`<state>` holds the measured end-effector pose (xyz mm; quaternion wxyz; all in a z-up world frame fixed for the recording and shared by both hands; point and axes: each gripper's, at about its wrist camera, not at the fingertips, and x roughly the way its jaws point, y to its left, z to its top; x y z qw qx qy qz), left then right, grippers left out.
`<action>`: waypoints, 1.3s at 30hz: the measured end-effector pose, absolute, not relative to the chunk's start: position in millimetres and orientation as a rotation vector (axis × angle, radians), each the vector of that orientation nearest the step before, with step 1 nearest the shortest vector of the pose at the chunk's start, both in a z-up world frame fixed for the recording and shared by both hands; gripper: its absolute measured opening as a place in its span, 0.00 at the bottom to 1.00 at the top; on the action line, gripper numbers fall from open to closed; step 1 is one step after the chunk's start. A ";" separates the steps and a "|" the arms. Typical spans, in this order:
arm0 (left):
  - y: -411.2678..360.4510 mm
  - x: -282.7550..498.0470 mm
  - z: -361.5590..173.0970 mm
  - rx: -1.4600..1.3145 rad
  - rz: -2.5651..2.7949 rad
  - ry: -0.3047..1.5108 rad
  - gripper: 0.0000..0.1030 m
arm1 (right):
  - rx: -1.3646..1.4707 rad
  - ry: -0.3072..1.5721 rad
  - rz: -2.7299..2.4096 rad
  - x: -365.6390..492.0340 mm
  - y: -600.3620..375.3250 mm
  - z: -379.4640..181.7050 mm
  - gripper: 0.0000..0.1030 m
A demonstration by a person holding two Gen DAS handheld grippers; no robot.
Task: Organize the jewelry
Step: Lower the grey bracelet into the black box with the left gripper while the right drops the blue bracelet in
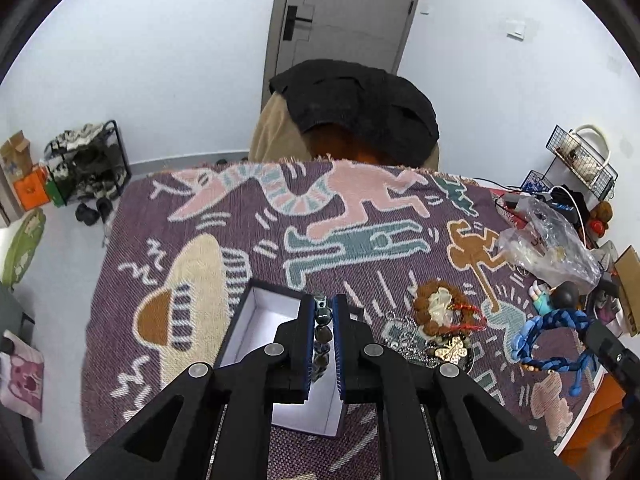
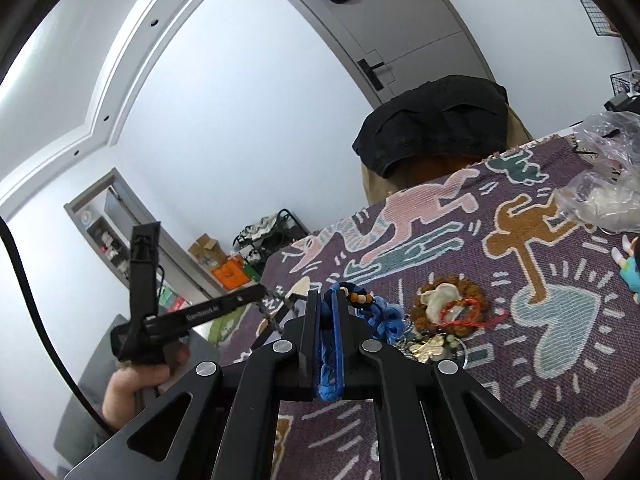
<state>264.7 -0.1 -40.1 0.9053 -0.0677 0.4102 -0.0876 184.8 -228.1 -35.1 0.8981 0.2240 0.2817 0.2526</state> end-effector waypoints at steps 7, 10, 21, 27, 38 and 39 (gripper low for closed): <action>8.9 268.2 -60.4 -0.181 -0.180 0.902 0.10 | 0.452 0.611 0.532 196.0 -208.1 -39.8 0.06; 16.0 267.4 -63.6 -0.199 -0.164 0.907 0.21 | 0.448 0.618 0.549 200.3 -197.5 -39.4 0.06; 58.2 238.7 -46.3 -0.249 -0.103 0.800 0.80 | 0.436 0.646 0.635 225.8 -157.6 -36.0 0.06; 81.7 224.6 -43.1 -0.252 -0.063 0.771 0.80 | 0.432 0.681 0.673 241.9 -130.4 -40.5 0.06; 109.9 220.0 -53.6 -0.287 -0.035 0.773 0.80 | 0.420 0.799 0.688 262.1 -99.9 -66.7 0.53; 109.5 220.0 -54.1 -0.290 -0.038 0.773 0.80 | 0.425 0.780 0.666 259.5 -106.1 -67.4 0.65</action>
